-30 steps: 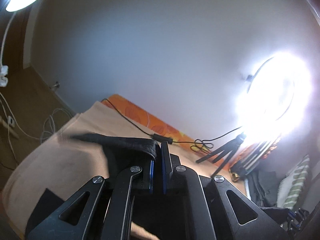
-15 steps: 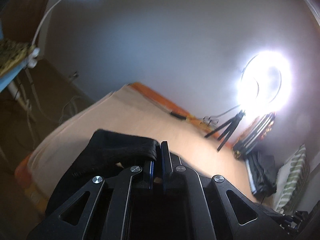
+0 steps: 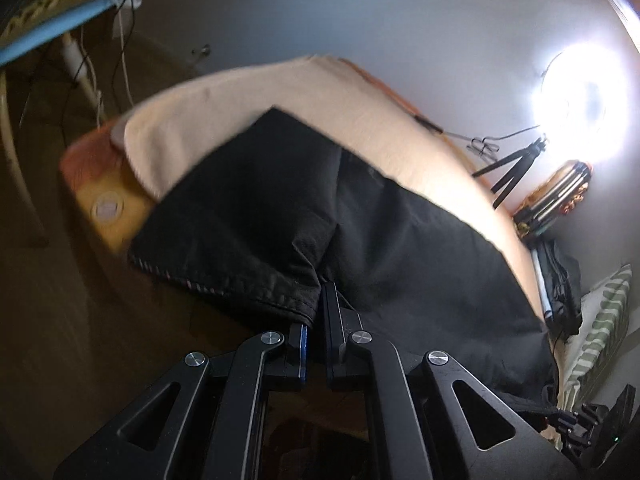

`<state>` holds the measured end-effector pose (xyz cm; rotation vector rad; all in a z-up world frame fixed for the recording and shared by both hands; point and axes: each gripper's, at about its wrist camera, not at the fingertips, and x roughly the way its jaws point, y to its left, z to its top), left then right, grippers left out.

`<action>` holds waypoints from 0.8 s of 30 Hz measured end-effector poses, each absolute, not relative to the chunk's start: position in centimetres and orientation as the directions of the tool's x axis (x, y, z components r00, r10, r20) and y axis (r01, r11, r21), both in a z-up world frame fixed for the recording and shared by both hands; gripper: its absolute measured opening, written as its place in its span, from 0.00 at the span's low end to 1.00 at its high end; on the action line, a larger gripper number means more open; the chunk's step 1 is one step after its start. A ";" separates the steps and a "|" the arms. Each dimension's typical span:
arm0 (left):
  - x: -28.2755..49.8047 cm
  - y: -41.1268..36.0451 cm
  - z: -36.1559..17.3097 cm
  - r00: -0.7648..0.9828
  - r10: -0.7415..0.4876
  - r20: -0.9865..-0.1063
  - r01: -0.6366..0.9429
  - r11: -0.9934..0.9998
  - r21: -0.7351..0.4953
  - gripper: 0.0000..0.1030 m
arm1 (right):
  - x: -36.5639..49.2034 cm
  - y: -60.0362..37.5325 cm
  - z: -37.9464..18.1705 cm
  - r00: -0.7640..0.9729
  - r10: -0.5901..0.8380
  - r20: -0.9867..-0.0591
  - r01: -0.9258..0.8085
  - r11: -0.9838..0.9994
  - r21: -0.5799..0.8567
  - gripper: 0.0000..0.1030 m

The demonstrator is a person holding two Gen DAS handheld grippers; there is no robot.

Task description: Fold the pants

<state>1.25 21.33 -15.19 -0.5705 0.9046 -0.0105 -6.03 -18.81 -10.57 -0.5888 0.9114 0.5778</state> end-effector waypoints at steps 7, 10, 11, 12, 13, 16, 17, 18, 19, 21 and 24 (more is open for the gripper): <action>1.3 22.1 -15.2 0.638 -0.218 -0.739 -0.227 0.863 -0.451 0.04 | -5.9 -18.6 -13.0 0.440 0.172 -0.881 -0.686 0.698 -0.207 0.06; 1.3 22.5 -15.2 0.640 -0.181 -0.747 -0.209 0.894 -0.396 0.04 | -6.1 -18.3 -13.6 0.429 0.177 -0.886 -0.689 0.698 -0.194 0.06; 1.3 22.5 -15.1 0.639 -0.173 -0.749 -0.206 0.900 -0.384 0.04 | -6.1 -18.1 -13.7 0.428 0.178 -0.886 -0.691 0.696 -0.194 0.06; 1.3 22.6 -15.1 0.636 -0.178 -0.751 -0.209 0.897 -0.389 0.04 | -6.1 -18.1 -13.7 0.426 0.178 -0.887 -0.693 0.695 -0.193 0.06; 1.2 22.8 -15.2 0.631 -0.190 -0.752 -0.212 0.891 -0.402 0.04 | -6.0 -18.0 -13.8 0.424 0.175 -0.888 -0.692 0.695 -0.194 0.06; 1.0 23.2 -15.2 0.627 -0.202 -0.752 -0.211 0.885 -0.414 0.09 | -6.0 -18.5 -13.8 0.420 0.181 -0.889 -0.686 0.705 -0.180 0.06; 0.9 23.3 -15.1 0.624 -0.202 -0.755 -0.209 0.888 -0.410 0.12 | -6.0 -18.7 -13.7 0.420 0.186 -0.888 -0.682 0.710 -0.173 0.07; 0.9 23.3 -15.0 0.620 -0.194 -0.761 -0.214 0.890 -0.402 0.12 | -6.0 -18.7 -13.7 0.418 0.192 -0.888 -0.680 0.714 -0.166 0.07; 0.8 23.4 -14.9 0.617 -0.175 -0.767 -0.228 0.893 -0.388 0.14 | -5.9 -18.8 -13.8 0.415 0.199 -0.888 -0.677 0.720 -0.155 0.08; 0.4 23.9 -14.5 0.617 -0.183 -0.765 -0.237 0.884 -0.402 0.15 | -6.1 -19.1 -13.7 0.406 0.225 -0.886 -0.677 0.725 -0.126 0.14; -0.2 24.7 -13.7 0.626 -0.146 -0.766 -0.266 0.883 -0.386 0.25 | -6.1 -19.7 -13.4 0.394 0.262 -0.881 -0.664 0.744 -0.076 0.21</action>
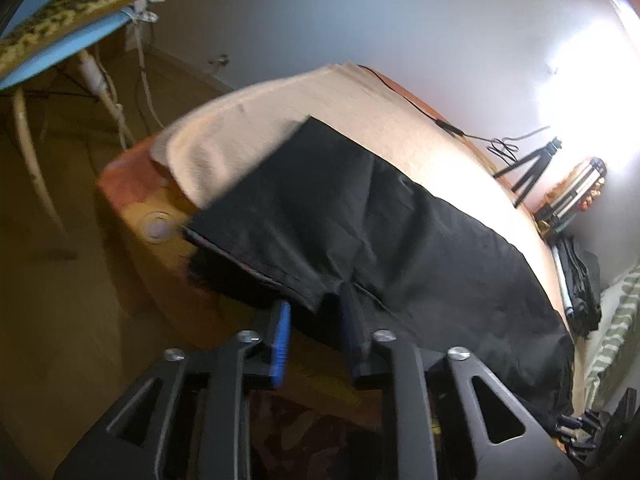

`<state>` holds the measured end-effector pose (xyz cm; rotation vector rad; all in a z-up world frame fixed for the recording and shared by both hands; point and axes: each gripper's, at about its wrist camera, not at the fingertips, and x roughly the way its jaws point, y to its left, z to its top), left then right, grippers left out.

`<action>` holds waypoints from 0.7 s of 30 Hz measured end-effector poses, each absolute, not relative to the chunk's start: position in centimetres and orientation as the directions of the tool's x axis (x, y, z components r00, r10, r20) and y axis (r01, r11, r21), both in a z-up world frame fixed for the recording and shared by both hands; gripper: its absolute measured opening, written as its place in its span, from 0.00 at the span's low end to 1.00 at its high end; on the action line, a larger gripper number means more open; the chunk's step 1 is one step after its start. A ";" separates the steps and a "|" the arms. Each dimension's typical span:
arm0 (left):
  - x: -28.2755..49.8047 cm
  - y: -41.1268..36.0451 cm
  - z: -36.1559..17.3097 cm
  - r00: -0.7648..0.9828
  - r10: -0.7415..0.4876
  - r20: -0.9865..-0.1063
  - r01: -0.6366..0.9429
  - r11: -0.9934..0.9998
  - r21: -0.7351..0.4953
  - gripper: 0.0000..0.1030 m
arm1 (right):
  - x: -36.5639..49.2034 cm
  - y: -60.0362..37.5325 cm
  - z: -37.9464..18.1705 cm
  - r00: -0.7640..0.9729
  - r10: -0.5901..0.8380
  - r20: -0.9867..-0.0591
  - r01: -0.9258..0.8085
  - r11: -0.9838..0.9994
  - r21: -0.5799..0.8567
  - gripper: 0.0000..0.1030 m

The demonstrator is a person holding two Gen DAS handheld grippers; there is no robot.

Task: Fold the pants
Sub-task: 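Lower the right gripper onto the pink-striped waistband and close on it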

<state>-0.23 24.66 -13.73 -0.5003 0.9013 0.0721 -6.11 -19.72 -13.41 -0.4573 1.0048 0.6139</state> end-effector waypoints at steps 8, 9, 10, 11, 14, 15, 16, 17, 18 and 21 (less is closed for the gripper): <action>-1.5 23.8 -10.3 0.698 -0.136 -0.703 -0.204 0.904 -0.377 0.25 | -8.1 -23.7 -10.4 0.453 0.363 -0.814 -0.574 0.817 0.044 0.34; -1.5 22.8 -9.8 0.704 -0.156 -0.693 -0.172 0.909 -0.379 0.25 | -8.2 -24.5 -10.0 0.469 0.366 -0.804 -0.549 0.834 0.059 0.34; -1.4 22.0 -9.6 0.707 -0.176 -0.685 -0.143 0.913 -0.382 0.25 | -8.3 -25.5 -9.5 0.492 0.364 -0.791 -0.514 0.854 0.073 0.34; -1.2 20.7 -9.3 0.707 -0.204 -0.677 -0.101 0.919 -0.382 0.25 | -8.3 -26.6 -9.1 0.514 0.359 -0.779 -0.478 0.874 0.087 0.35; -0.5 16.4 -8.9 0.681 -0.294 -0.671 0.012 0.920 -0.391 0.25 | -7.9 -30.0 -8.3 0.574 0.328 -0.750 -0.347 0.927 0.140 0.37; -0.2 14.7 -8.8 0.666 -0.326 -0.671 0.053 0.918 -0.393 0.25 | -7.7 -31.4 -8.2 0.591 0.319 -0.740 -0.295 0.940 0.170 0.37; 0.0 13.3 -8.7 0.653 -0.347 -0.673 0.086 0.917 -0.389 0.25 | -7.2 -32.6 -7.9 0.604 0.311 -0.734 -0.253 0.948 0.193 0.37; 0.2 11.5 -8.7 0.638 -0.370 -0.676 0.128 0.916 -0.381 0.25 | -6.9 -33.8 -7.8 0.619 0.299 -0.726 -0.209 0.954 0.214 0.38; 0.3 9.6 -8.6 0.621 -0.393 -0.678 0.172 0.912 -0.371 0.25 | -6.7 -34.8 -7.6 0.628 0.291 -0.722 -0.180 0.957 0.230 0.41; 0.1 4.5 -8.5 0.570 -0.463 -0.679 0.283 0.886 -0.367 0.25 | -5.6 -36.4 -7.7 0.638 0.277 -0.719 -0.122 0.958 0.261 0.45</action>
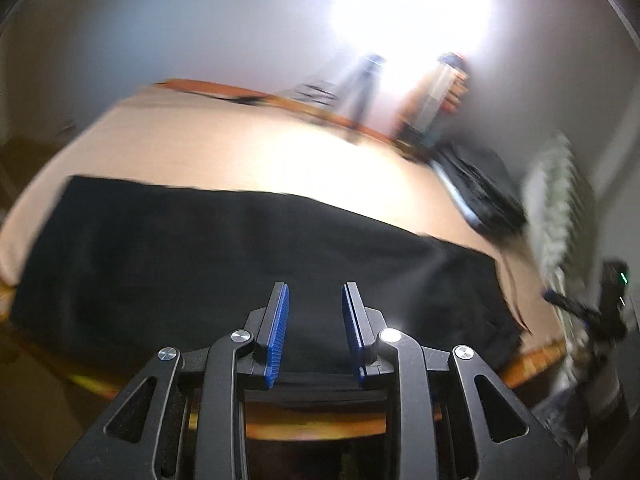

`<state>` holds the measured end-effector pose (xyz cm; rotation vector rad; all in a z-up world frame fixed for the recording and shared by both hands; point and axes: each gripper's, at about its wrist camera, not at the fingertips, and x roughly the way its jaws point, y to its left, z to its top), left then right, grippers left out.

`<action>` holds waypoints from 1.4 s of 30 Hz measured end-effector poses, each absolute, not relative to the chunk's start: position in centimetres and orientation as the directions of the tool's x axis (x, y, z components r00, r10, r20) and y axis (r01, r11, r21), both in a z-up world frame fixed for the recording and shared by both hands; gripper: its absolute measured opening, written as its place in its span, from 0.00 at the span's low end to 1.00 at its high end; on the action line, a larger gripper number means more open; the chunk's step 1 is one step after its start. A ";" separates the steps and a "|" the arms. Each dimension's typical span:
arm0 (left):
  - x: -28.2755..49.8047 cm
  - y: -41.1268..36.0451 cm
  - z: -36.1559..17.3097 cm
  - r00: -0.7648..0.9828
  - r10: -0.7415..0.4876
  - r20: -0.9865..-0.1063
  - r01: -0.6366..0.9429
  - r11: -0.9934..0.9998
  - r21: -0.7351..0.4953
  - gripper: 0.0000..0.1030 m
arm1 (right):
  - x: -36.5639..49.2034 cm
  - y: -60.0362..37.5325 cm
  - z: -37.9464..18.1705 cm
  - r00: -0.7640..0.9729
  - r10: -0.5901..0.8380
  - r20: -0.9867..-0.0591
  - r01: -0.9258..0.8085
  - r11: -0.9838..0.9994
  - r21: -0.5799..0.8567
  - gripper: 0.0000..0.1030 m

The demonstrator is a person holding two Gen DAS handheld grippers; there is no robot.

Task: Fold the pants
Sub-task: 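Lower the right gripper onto the pink-striped waistband and close on it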

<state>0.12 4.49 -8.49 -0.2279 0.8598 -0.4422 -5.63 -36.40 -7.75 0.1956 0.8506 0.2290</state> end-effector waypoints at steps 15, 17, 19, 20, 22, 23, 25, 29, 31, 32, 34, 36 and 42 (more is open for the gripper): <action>-5.7 -16.7 -11.5 0.253 -0.559 -0.789 0.761 0.619 -0.194 0.50 | -5.1 -39.8 -13.2 0.493 0.386 -0.779 -0.007 0.898 0.441 0.43; -5.8 -17.9 -12.0 0.231 -0.549 -0.803 0.783 0.595 -0.182 0.50 | -5.4 -39.7 -13.4 0.484 0.418 -0.769 -0.016 0.882 0.470 0.42; -5.9 -18.7 -12.6 0.216 -0.533 -0.818 0.799 0.578 -0.165 0.50 | -5.6 -39.6 -13.5 0.476 0.435 -0.764 -0.024 0.875 0.483 0.40; -5.8 -19.2 -13.0 0.213 -0.525 -0.824 0.802 0.575 -0.159 0.50 | -5.6 -39.4 -13.6 0.473 0.437 -0.765 -0.028 0.875 0.483 0.40; -5.6 -19.9 -13.7 0.213 -0.509 -0.834 0.808 0.572 -0.143 0.50 | -5.8 -39.2 -13.4 0.475 0.426 -0.770 -0.029 0.883 0.469 0.38; -5.8 -20.4 -13.9 0.217 -0.503 -0.836 0.812 0.569 -0.131 0.50 | -5.8 -39.2 -13.4 0.476 0.422 -0.771 -0.028 0.884 0.467 0.35; -5.9 -20.6 -14.1 0.229 -0.495 -0.838 0.821 0.561 -0.107 0.50 | -5.7 -39.3 -13.3 0.477 0.420 -0.772 -0.022 0.884 0.467 0.32; -6.1 -20.9 -14.3 0.241 -0.491 -0.837 0.838 0.541 -0.076 0.50 | -5.7 -39.0 -13.5 0.465 0.401 -0.789 -0.017 0.896 0.445 0.29; -6.0 -21.0 -14.5 0.249 -0.492 -0.834 0.839 0.540 -0.068 0.47 | -5.6 -38.9 -13.7 0.456 0.396 -0.797 -0.013 0.899 0.439 0.29; -5.9 -21.0 -14.5 0.252 -0.492 -0.834 0.837 0.543 -0.067 0.41 | -5.5 -38.9 -13.8 0.454 0.394 -0.799 -0.011 0.899 0.437 0.27; -5.5 -20.9 -14.4 0.248 -0.498 -0.831 0.834 0.546 -0.078 0.32 | -5.6 -38.9 -13.7 0.466 0.376 -0.801 -0.006 0.906 0.422 0.20; -5.3 -20.8 -14.4 0.234 -0.511 -0.827 0.831 0.546 -0.102 0.21 | -5.9 -38.9 -13.2 0.493 0.358 -0.793 -0.005 0.913 0.409 0.07; -6.0 -20.9 -14.1 0.231 -0.524 -0.820 0.844 0.528 -0.099 0.13 | -6.6 -38.7 -11.5 0.536 0.373 -0.758 -0.033 0.906 0.423 0.03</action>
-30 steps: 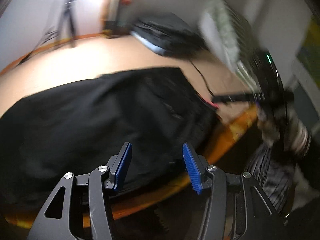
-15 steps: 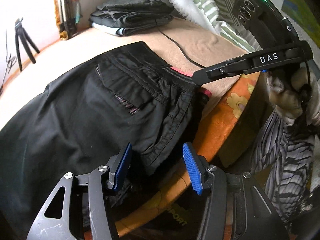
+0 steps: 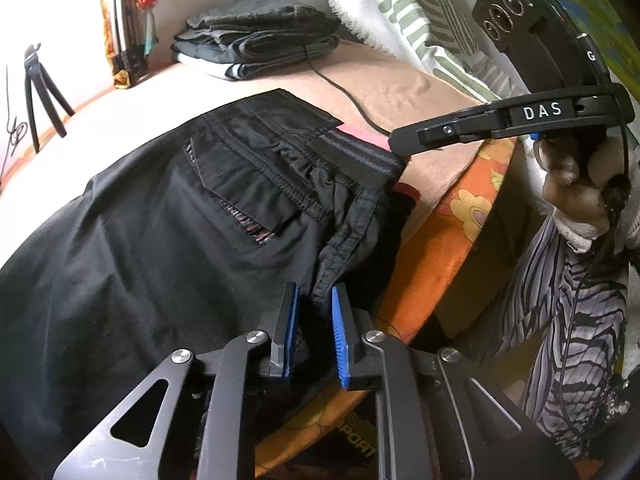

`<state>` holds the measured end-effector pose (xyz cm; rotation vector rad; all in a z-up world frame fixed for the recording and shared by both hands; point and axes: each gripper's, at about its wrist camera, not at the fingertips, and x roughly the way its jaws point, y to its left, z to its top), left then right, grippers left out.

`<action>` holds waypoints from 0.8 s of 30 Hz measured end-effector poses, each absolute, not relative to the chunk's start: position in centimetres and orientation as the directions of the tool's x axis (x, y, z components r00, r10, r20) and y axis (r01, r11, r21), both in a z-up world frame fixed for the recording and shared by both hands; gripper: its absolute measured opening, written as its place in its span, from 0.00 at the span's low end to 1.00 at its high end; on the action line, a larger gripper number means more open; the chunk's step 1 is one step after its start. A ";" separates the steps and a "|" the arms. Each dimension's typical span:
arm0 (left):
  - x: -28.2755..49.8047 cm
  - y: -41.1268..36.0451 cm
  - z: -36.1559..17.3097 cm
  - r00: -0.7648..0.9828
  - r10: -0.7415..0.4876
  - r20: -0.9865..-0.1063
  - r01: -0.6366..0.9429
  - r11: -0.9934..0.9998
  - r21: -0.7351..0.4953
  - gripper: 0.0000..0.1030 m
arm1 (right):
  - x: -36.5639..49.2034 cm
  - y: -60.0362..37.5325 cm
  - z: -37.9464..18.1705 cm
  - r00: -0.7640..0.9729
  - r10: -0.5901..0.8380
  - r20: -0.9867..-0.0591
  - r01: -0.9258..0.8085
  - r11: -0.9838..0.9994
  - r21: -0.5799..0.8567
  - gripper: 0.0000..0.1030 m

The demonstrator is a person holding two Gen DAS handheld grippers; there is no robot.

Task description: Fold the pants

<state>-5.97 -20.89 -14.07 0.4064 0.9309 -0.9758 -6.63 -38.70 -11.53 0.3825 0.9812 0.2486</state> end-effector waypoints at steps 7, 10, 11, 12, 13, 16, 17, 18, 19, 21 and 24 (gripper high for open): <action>-6.0 -20.6 -14.2 0.224 -0.533 -0.816 0.843 0.526 -0.112 0.11 | -5.9 -39.0 -12.8 0.497 0.392 -0.774 0.001 0.892 0.452 0.23; -5.8 -20.6 -14.2 0.229 -0.532 -0.815 0.842 0.529 -0.109 0.11 | -5.4 -39.0 -13.6 0.486 0.395 -0.780 0.012 0.889 0.458 0.23; -5.8 -20.6 -14.2 0.230 -0.531 -0.816 0.842 0.529 -0.106 0.11 | -5.3 -38.9 -13.7 0.484 0.391 -0.783 0.011 0.892 0.452 0.19; -5.8 -20.6 -14.3 0.232 -0.529 -0.816 0.842 0.529 -0.104 0.11 | -5.3 -38.8 -13.8 0.483 0.383 -0.787 0.012 0.896 0.443 0.14; -5.8 -20.6 -14.3 0.232 -0.529 -0.816 0.842 0.530 -0.105 0.11 | -5.4 -38.6 -13.7 0.488 0.374 -0.789 0.010 0.901 0.433 0.10; -6.1 -20.4 -14.0 0.225 -0.540 -0.811 0.845 0.523 -0.113 0.10 | -6.0 -38.6 -13.0 0.508 0.370 -0.778 0.007 0.901 0.433 0.03; -6.3 -20.3 -13.9 0.223 -0.544 -0.809 0.848 0.518 -0.114 0.10 | -6.3 -38.6 -12.5 0.518 0.373 -0.770 0.000 0.900 0.436 0.02; -6.6 -20.1 -13.7 0.220 -0.547 -0.808 0.851 0.513 -0.115 0.10 | -6.8 -38.4 -12.0 0.525 0.373 -0.765 -0.011 0.902 0.432 0.01; -6.8 -19.9 -13.6 0.215 -0.552 -0.806 0.852 0.509 -0.121 0.10 | -7.2 -38.2 -11.6 0.528 0.373 -0.763 -0.021 0.904 0.427 0.01; -7.5 -19.4 -13.2 0.195 -0.573 -0.796 0.855 0.497 -0.149 0.10 | -8.2 -37.6 -10.8 0.527 0.380 -0.760 -0.050 0.907 0.418 0.01; -8.0 -18.7 -12.3 0.158 -0.611 -0.776 0.852 0.482 -0.206 0.10 | -9.6 -37.0 -10.9 0.505 0.366 -0.782 -0.067 0.920 0.387 0.01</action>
